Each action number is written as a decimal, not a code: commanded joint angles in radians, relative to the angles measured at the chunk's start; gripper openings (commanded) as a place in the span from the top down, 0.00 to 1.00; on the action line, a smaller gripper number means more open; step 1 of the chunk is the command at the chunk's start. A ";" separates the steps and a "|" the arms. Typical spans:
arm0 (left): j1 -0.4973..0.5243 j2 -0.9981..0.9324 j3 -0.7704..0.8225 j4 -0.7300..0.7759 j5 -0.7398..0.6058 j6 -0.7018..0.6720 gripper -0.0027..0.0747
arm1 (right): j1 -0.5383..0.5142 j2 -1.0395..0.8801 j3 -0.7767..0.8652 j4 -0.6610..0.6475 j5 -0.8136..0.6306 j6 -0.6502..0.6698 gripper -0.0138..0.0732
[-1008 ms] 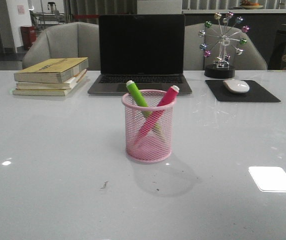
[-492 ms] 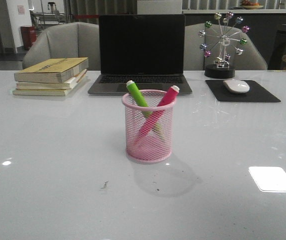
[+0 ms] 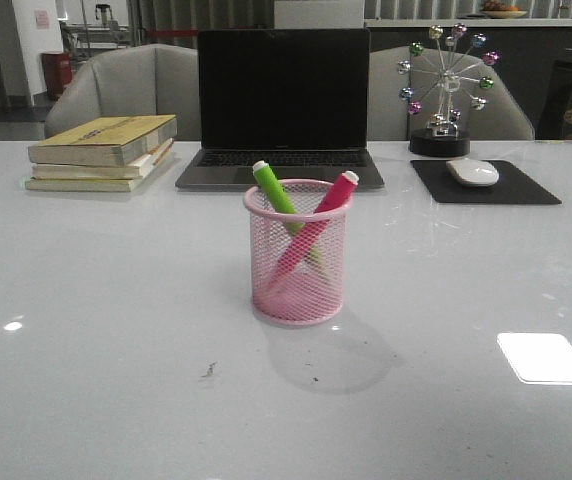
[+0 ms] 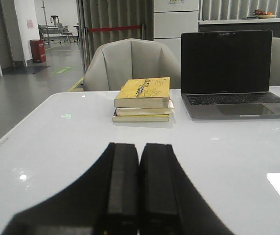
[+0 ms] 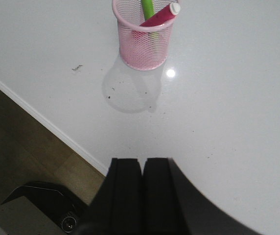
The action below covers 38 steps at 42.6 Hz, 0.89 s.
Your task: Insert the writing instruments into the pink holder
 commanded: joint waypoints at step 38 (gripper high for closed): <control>0.003 -0.020 0.004 -0.008 -0.092 0.001 0.85 | -0.570 -0.794 0.745 -0.008 -0.763 -0.010 0.78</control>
